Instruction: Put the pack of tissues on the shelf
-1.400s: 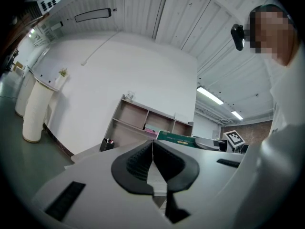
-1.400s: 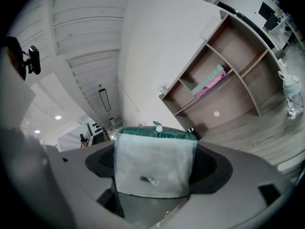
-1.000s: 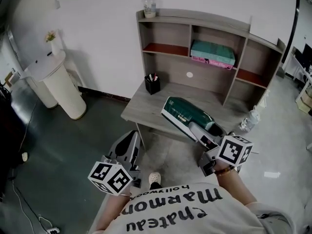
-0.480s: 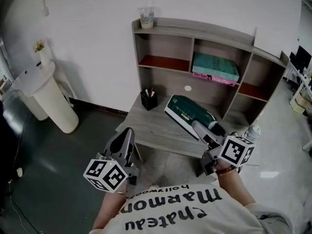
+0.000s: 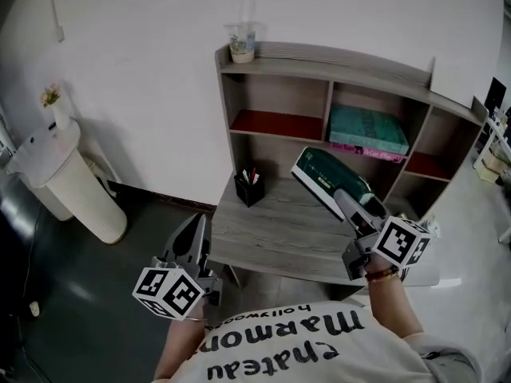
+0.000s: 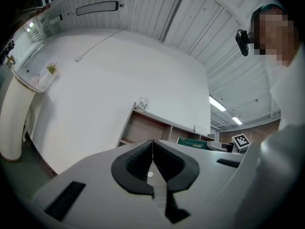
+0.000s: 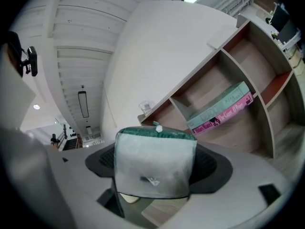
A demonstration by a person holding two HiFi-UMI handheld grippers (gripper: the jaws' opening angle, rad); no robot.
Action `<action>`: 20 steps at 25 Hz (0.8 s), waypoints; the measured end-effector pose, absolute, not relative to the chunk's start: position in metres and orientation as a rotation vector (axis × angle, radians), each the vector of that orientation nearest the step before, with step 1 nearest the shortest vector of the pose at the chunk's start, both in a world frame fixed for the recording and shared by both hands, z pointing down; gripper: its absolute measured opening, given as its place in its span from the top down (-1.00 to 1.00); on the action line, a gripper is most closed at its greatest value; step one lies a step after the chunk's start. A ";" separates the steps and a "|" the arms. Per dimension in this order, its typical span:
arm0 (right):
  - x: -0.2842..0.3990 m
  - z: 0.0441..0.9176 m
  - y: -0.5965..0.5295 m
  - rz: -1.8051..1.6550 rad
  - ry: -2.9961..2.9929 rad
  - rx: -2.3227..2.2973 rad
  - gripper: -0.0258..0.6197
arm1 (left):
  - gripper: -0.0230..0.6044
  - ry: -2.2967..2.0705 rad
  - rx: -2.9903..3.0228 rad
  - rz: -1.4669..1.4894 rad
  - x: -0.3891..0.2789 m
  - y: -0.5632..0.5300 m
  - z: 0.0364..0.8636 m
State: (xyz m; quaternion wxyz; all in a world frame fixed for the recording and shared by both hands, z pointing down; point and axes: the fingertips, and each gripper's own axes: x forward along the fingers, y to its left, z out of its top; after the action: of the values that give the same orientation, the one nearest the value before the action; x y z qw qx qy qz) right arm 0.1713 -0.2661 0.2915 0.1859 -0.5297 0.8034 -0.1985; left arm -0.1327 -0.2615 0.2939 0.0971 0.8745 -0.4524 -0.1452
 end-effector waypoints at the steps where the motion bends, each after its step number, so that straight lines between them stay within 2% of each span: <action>1: 0.172 0.291 -0.275 -0.560 2.247 -1.505 -0.41 | 0.87 -1.328 2.594 -0.417 -0.133 -0.270 0.296; 20: 0.148 0.284 -0.372 -0.469 2.176 -1.551 -0.41 | 0.87 -1.261 2.619 -0.350 -0.172 -0.363 0.309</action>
State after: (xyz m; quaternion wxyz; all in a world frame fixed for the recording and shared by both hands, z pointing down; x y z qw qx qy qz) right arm 0.1479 -0.3722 0.2837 0.2126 -0.5585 0.7838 -0.1689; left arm -0.1716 -0.3626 0.3093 0.1068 0.8893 -0.4284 -0.1188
